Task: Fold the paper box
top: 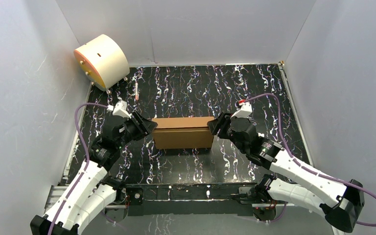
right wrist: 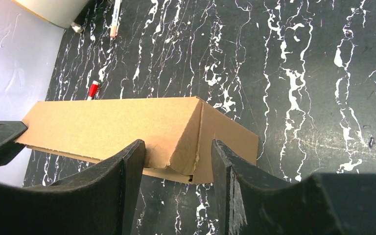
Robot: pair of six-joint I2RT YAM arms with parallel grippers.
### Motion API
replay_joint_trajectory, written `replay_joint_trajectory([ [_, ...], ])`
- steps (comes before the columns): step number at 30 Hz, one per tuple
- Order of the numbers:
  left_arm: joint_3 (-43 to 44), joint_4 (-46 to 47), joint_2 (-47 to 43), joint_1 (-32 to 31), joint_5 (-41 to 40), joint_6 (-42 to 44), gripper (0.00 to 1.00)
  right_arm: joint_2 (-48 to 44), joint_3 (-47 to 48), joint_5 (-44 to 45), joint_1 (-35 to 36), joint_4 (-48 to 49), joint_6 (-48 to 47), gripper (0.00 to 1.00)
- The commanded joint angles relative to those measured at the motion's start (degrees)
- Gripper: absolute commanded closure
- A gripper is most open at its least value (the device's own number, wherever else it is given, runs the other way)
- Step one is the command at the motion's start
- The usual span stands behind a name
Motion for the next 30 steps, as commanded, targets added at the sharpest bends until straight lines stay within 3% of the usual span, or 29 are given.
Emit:
replay_joint_trajectory([
  [1,-3.6,-4.3,-0.8,0.3,-0.3,0.4,0.53,0.5,-3.3,-1.1,-0.4,-3.1,-1.1,0.41],
  [15,-13.0,0.7,-0.2,1.6,1.5,-2.8,0.56,-4.6,-14.0,-4.5,-0.8,3.3,3.0,0.45],
  [23,-17.0,4.7,-0.8,2.6,4.1,-6.0,0.73,-5.7,-8.7,-7.2,-2.0,6.0,-0.9,0.40],
  [30,-17.6,5.4,-1.1,2.6,4.6,-6.7,0.82,-4.8,-6.4,-10.6,-4.4,9.0,-3.0,0.39],
])
